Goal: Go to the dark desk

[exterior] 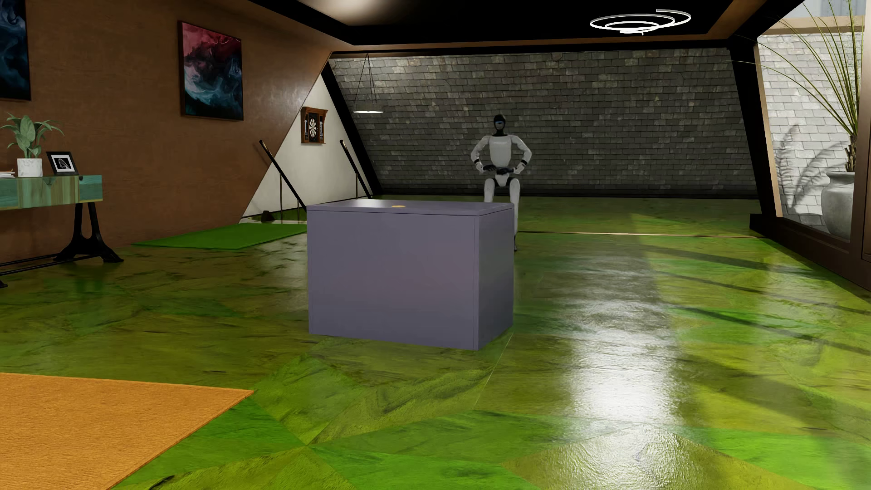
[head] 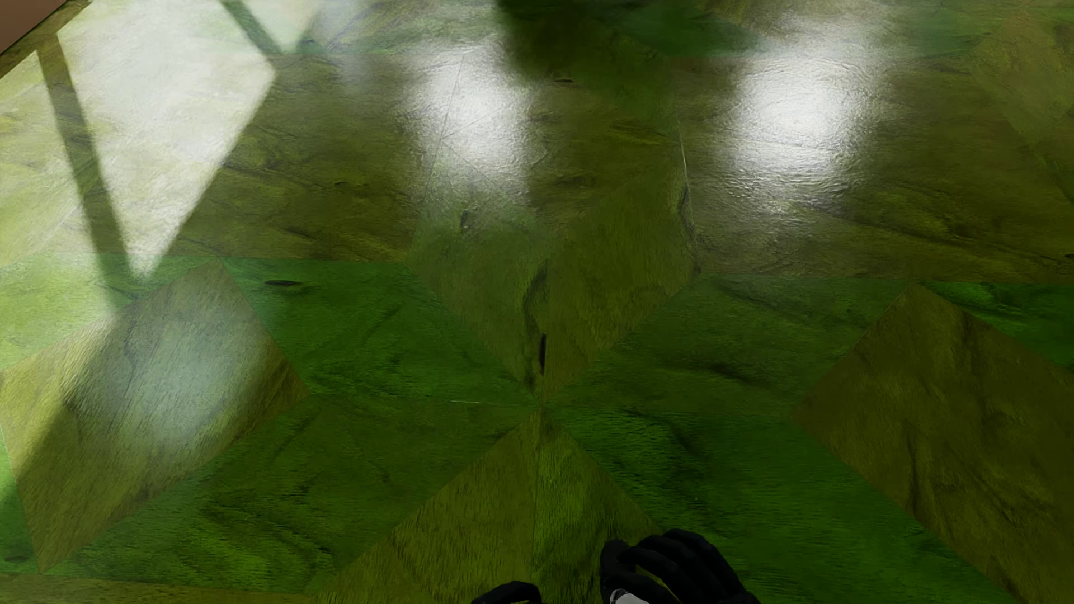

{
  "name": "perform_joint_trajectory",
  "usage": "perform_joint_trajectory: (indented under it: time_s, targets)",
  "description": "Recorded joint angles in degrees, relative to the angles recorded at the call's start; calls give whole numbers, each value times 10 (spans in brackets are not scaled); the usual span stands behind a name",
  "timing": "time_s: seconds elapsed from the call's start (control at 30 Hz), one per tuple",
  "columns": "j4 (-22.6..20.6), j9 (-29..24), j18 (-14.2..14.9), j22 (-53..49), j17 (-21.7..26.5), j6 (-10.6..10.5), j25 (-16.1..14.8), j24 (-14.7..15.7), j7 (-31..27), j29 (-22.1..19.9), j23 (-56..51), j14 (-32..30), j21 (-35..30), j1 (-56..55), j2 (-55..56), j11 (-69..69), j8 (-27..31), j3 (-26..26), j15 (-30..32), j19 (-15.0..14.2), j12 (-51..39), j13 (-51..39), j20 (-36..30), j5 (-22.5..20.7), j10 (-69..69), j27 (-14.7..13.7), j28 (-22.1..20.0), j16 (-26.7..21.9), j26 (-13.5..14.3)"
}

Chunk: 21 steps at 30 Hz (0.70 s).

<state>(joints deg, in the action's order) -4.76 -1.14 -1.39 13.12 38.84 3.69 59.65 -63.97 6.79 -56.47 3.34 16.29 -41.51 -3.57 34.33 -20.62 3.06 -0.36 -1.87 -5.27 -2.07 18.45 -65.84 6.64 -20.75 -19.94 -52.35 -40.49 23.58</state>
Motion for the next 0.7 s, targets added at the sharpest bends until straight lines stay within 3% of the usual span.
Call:
perform_joint_trajectory:
  time_s: [0.03, 0.07, 0.1, 0.17, 0.23, 0.3, 0.4, 0.43, 0.47, 0.53, 0.6, 0.7]
  targets:
    - [4, 3, 3, 2, -9, -8, 7, 4, -5, 0, 3, 8, 11, 20, -7, 74, 13, -2, -1, -34, -3, 5, -8, -9, 16, -3, -2, -2, -6]
    - [8, 6, 7, 3, -18, -16, 16, 15, -9, 0, 3, 14, 21, 40, -5, 74, 8, -3, 43, -41, -4, 6, -15, -11, 26, -9, 0, -4, -11]
    - [13, 8, 12, 4, -27, -24, 22, 27, -11, 1, -5, 21, 30, 59, 4, 36, -2, -4, 83, -26, -3, 4, -15, -14, 28, -17, 3, -5, -13]
    - [31, 15, 11, 11, -42, -45, 10, 16, -8, 0, -37, -2, 40, 93, 6, -41, -8, -6, 66, 8, 4, 0, 8, -35, 15, -34, -12, 2, -13]
    - [56, 24, 1, 29, -45, -71, -2, -15, -10, 0, -49, -92, 50, 100, -29, -42, -26, -8, 29, 20, 0, 5, 19, -50, -10, -37, -40, 15, -13]
    - [84, 31, -2, 47, -56, -93, 8, 2, -17, 0, -35, -200, 63, 62, -71, -15, -54, -11, 10, 30, -17, 14, -15, -56, -90, -35, -41, 8, -8]
    - [176, 29, 48, 32, -76, -120, 19, 20, -4, 0, -21, -330, 65, -49, -110, -34, -103, -14, -42, 46, -52, 25, -78, -74, -316, -43, -16, -39, -9]
    - [194, 27, 53, 19, -78, -130, 13, 20, -20, 0, -23, -325, 62, -91, -126, -42, -117, -12, -62, 51, -66, 24, -91, -86, -388, -47, -11, -49, -12]
    - [184, 24, 76, 9, -81, -137, 4, 16, -50, 0, -26, -288, 60, -133, -142, -51, -129, -9, -81, 56, -74, 24, -97, -98, -443, -52, -14, -55, -18]
    - [172, 20, 90, 12, -76, -145, -20, 8, -76, 0, -27, -217, 35, -199, -181, -59, -151, -8, -111, 63, -79, 6, -91, -114, -479, -36, -34, -53, -25]
    - [167, 17, 50, 2, -65, -144, -15, -2, -69, 0, -6, -125, 19, -250, -224, -54, -163, -4, -132, 67, -57, 11, -70, -124, -433, -36, -34, -58, -36]
    - [127, 16, 19, -19, -55, -135, -30, -19, -56, 0, 14, -83, -15, -301, -280, -27, -170, 8, -145, 69, -29, 3, -30, -134, -253, -26, -25, -64, -48]
